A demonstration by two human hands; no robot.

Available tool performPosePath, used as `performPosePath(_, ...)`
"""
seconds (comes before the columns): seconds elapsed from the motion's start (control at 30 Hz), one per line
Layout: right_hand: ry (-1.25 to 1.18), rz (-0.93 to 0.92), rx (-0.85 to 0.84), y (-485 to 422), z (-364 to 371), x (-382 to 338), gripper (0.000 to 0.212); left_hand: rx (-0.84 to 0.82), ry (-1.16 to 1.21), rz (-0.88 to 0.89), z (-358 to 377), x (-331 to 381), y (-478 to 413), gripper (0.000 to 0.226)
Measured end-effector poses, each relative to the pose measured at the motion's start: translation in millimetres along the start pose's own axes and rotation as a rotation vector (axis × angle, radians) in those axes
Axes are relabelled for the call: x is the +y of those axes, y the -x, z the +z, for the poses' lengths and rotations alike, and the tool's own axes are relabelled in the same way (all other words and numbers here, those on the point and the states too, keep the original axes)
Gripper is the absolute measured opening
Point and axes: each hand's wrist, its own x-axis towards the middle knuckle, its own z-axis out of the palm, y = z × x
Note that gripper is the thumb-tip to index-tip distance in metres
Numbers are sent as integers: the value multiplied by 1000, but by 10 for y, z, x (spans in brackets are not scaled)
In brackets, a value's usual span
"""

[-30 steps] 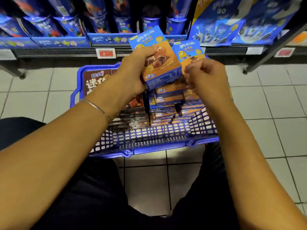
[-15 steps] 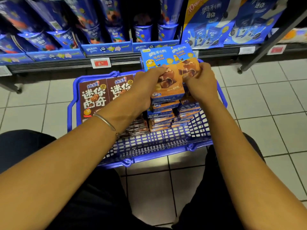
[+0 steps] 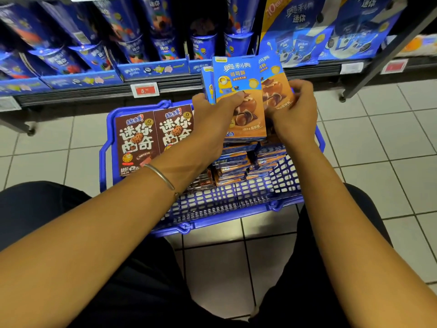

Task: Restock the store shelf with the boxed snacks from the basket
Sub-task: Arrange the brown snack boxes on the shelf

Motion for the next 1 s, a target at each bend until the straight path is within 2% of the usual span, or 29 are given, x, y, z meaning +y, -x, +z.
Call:
performPosePath(0.1,-41,-9,40,5,-4,-11,62,6,-10,33,-14,0,14,58)
performPosePath(0.17,-125,51,64,13,-27,-11,53,-8,29,21,-35,11,17,60)
performPosePath(0.3,-540,187,160,9,-195,-150,35,-72,190,-116,-130,117,39,46)
performPosePath(0.37,-744,177,124,20,-284,-273,38,-128,270,-160,-164,161,40,38)
performPosePath(0.43,-820,160,22,86,-315,-418,47,-156,290,-162,-177,179,40,26)
performPosePath(0.53,-728,141,-72,249,-243,-565,44,-189,321,-125,-168,189,53,20)
performPosePath(0.7,-601,113,-102,367,-135,-598,42,-263,316,-98,-181,171,52,56)
performPosePath(0.9,-501,83,-232,412,-73,-608,38,-283,234,-106,-183,152,5,69)
performPosePath(1.0,-454,29,-242,429,-80,-668,38,-363,261,-124,-171,160,-23,85)
